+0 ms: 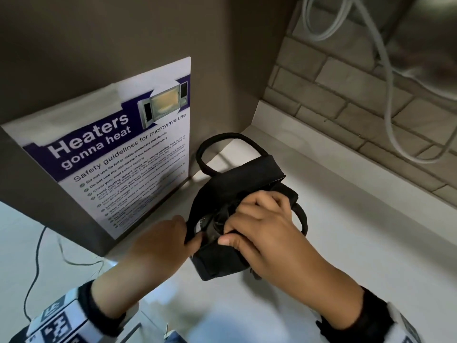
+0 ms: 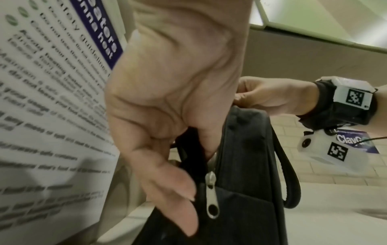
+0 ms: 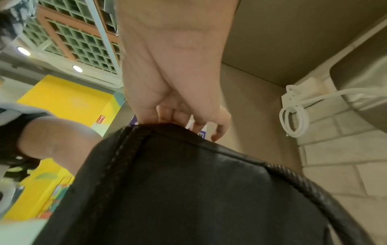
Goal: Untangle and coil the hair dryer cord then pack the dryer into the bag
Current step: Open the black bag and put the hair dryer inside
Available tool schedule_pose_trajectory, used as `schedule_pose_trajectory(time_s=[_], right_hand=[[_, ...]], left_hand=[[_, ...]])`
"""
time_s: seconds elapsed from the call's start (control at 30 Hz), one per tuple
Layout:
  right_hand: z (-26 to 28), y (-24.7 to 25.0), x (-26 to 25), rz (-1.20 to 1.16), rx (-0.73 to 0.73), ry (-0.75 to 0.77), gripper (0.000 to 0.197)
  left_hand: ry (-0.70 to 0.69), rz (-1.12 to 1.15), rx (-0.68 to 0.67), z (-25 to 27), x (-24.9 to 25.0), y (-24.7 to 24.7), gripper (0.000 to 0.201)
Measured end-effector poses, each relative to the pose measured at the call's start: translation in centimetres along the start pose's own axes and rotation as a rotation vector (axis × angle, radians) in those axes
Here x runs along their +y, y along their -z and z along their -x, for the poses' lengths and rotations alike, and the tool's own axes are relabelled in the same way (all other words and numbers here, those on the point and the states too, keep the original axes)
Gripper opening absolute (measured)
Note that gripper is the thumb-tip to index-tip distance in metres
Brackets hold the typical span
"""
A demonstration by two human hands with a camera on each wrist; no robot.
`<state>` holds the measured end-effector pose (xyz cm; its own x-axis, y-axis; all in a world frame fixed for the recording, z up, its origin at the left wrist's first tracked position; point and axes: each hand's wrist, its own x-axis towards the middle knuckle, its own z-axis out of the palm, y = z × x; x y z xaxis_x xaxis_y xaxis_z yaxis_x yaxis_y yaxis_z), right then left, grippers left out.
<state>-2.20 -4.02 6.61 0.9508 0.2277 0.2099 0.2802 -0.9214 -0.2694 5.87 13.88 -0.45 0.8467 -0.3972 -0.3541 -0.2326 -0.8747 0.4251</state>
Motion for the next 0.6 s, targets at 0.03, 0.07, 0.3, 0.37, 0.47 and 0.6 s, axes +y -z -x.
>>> schedule_pose_trajectory(time_s=[0.03,0.07,0.3,0.37,0.47,0.6], right_hand=[[0.0,-0.1,-0.1,-0.002,0.024,-0.001,0.027],[0.1,-0.3,-0.2,-0.009,0.039,-0.004,0.026],[-0.2,-1.4,-0.7,-0.055,0.113,-0.029,0.026],[-0.3,-1.4,-0.6,-0.067,0.12,-0.042,0.028],[-0.2,-1.3,-0.5,-0.062,0.122,-0.044,0.029],[0.0,-1.0,-0.3,-0.068,0.083,-0.036,0.027]], left_hand=[[0.033,0.155,-0.045,-0.2,-0.2,0.1,0.036],[0.068,0.34,-0.093,-0.2,-0.3,0.3,0.031],[0.177,0.883,-0.301,1.3,-0.9,0.2,0.031],[0.207,1.005,-0.301,1.5,-0.9,-0.1,0.036],[0.153,1.022,-0.295,1.3,-0.7,-0.1,0.038],[0.025,0.843,-0.286,1.4,-0.1,1.2,0.03]])
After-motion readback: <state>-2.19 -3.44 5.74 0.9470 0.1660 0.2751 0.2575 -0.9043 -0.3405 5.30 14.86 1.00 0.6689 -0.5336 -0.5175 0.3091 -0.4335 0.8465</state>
